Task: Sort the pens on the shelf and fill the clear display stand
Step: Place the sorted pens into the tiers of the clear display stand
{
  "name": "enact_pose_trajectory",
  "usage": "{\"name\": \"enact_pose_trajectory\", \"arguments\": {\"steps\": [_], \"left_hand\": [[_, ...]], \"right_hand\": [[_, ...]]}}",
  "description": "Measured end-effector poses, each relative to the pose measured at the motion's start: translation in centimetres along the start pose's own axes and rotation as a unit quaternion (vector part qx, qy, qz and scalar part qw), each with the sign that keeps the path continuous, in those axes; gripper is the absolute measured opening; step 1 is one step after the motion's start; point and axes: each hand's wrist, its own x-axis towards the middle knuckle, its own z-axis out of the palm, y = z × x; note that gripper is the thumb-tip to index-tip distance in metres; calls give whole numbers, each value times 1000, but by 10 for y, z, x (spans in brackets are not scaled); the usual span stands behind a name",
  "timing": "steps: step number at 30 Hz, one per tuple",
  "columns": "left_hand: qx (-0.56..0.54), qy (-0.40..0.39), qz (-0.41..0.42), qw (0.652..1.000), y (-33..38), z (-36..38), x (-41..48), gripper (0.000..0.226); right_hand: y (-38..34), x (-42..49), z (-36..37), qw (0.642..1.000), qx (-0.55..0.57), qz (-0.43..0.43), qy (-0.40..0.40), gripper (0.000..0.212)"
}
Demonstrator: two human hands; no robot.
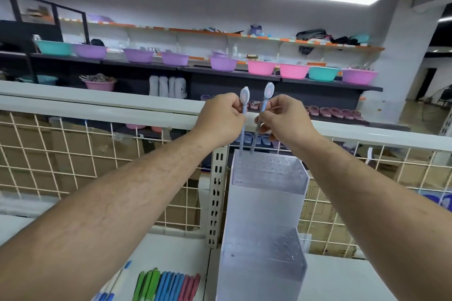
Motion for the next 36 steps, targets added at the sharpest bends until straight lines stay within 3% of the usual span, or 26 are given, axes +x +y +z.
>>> {"name": "enact_pose_trajectory", "arguments": {"steps": [3,7,16,21,28,36], "left_hand": [[24,6,17,1000,-3,5,0,25],[85,-3,18,996,-7,13,-1,10],[135,-50,-10,990,-10,22,-3,12],[151,-20,10,988,-11,27,-10,6],[105,4,1,994,-11,23,-17,15],[145,-39,-10,989,-16,24,-22,27]], "right_hand": [[1,-1,-1,1000,-4,-1,1,4],[4,-2,0,1000,-8,0,0,4],[11,-3,2,1000,-20,2,3,5],[11,-6,0,1000,-11,5,4,6],[9,-8,-2,1000,-10,-1,5,8],[7,-10,2,1000,-9,3,4,6]]}}
